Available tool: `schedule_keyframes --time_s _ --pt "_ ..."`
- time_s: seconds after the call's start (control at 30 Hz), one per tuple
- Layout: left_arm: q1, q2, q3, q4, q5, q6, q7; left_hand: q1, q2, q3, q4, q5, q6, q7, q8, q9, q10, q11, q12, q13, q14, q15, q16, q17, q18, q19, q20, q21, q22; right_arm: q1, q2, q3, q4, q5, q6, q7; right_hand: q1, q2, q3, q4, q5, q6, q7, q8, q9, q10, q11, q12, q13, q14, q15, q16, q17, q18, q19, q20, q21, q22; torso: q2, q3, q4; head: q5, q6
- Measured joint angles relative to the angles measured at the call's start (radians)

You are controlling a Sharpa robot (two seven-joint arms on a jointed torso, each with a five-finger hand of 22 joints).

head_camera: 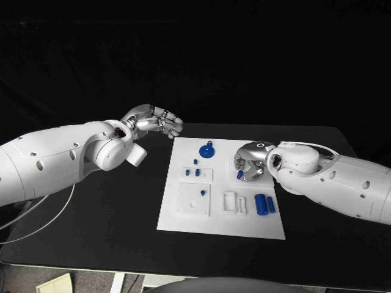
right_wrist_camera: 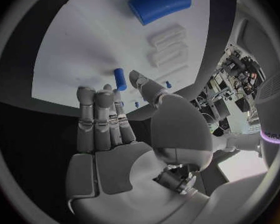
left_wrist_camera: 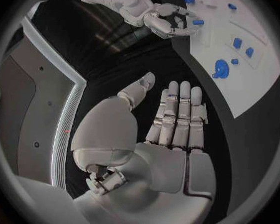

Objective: Assemble the parts on the task board

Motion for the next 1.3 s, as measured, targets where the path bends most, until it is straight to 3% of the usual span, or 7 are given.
schedule_keyframes --time_s 0.27,0.57,0.63,1.0,1.13,1.3 --pt "0.000 0.001 0.000 -0.003 0.000 0.000 0.000 0.000 0.000 0.000 0.000 0.000 0.000 0.000 0.000 0.000 0.000 0.000 0.000 -0.001 0.000 0.000 0.000 0.001 -0.001 0.000 0.000 0.000 0.000 -0.004 0.011 -0.001 -0.008 -0.006 -0.010 -0.002 0.008 0.008 0.079 0.026 -0.019 0.029 0.008 0.016 -0.004 0.045 -0.013 0.022 -0.001 0.012 -0.012 -0.006 0.000 0.000 0.011 0.000 0.000 0.001 0.000 0.0004 0.0012 0.000 -0.003" --pt "0.000 0.001 0.000 -0.003 0.000 0.001 0.000 0.000 0.000 0.000 0.000 0.000 0.000 0.000 0.004 0.000 0.000 0.000 0.000 -0.001 -0.001 -0.001 -0.004 0.002 -0.006 0.000 0.000 0.000 0.001 -0.011 0.011 -0.003 -0.011 -0.016 -0.010 -0.002 0.019 0.024 0.121 0.026 -0.019 0.075 -0.016 0.050 0.013 0.113 -0.041 0.057 0.028 0.015 -0.034 -0.006 0.007 0.000 0.016 -0.002 0.006 0.009 0.000 0.0004 0.0000 0.003 -0.007" --pt "0.000 0.001 0.000 -0.003 0.000 0.001 0.000 0.000 0.000 0.000 0.000 0.000 0.000 0.000 0.004 0.000 0.000 0.000 0.000 -0.001 -0.001 -0.001 -0.004 0.002 -0.006 0.000 0.000 0.000 0.001 -0.011 0.011 -0.003 -0.011 -0.018 -0.010 -0.002 0.019 0.032 0.121 0.026 -0.019 0.078 -0.015 0.052 0.016 0.114 -0.039 0.062 0.033 0.016 -0.038 -0.006 0.008 0.000 0.016 -0.002 0.008 0.010 0.000 0.0004 -0.0001 0.004 -0.008" --pt "0.000 0.001 0.000 -0.003 0.000 0.002 0.000 0.000 0.000 -0.001 0.001 0.000 0.000 0.000 0.004 0.000 0.000 0.000 0.000 -0.001 -0.001 -0.001 -0.004 0.003 -0.007 0.000 0.000 0.000 0.002 -0.015 0.018 -0.004 -0.018 -0.025 -0.014 -0.003 0.017 0.036 0.127 0.020 -0.019 0.079 -0.016 0.052 0.019 0.114 -0.039 0.062 0.040 0.017 -0.039 -0.006 0.010 0.000 0.017 -0.003 0.010 0.011 0.000 0.0004 -0.0002 0.003 -0.010" --pt "0.000 0.001 0.000 -0.003 0.000 0.002 -0.001 0.000 0.000 -0.003 0.003 0.000 0.000 0.000 0.004 -0.001 0.000 0.000 0.000 -0.001 -0.001 -0.001 -0.004 0.004 -0.009 0.000 0.000 0.000 0.002 -0.017 0.016 -0.005 -0.013 -0.027 -0.030 -0.003 0.014 0.057 0.153 0.024 -0.019 0.108 -0.031 0.069 0.026 0.133 -0.054 0.078 0.050 0.025 -0.047 0.000 0.014 0.000 0.025 -0.007 0.016 0.015 0.000 0.0004 -0.0003 0.004 -0.011" --pt "0.000 0.001 0.000 -0.004 0.000 0.002 -0.001 0.000 0.000 -0.003 0.003 0.000 0.000 0.000 0.004 -0.001 0.000 0.000 0.000 -0.001 -0.001 -0.001 -0.004 0.004 -0.010 0.000 0.000 0.000 0.002 -0.018 0.010 -0.005 -0.005 -0.031 -0.055 -0.004 0.011 0.065 0.169 0.017 -0.023 0.122 -0.038 0.081 0.037 0.143 -0.057 0.091 0.069 0.031 -0.054 0.006 0.020 0.000 0.034 -0.013 0.026 0.021 0.000 0.0003 -0.0004 0.002 -0.012"
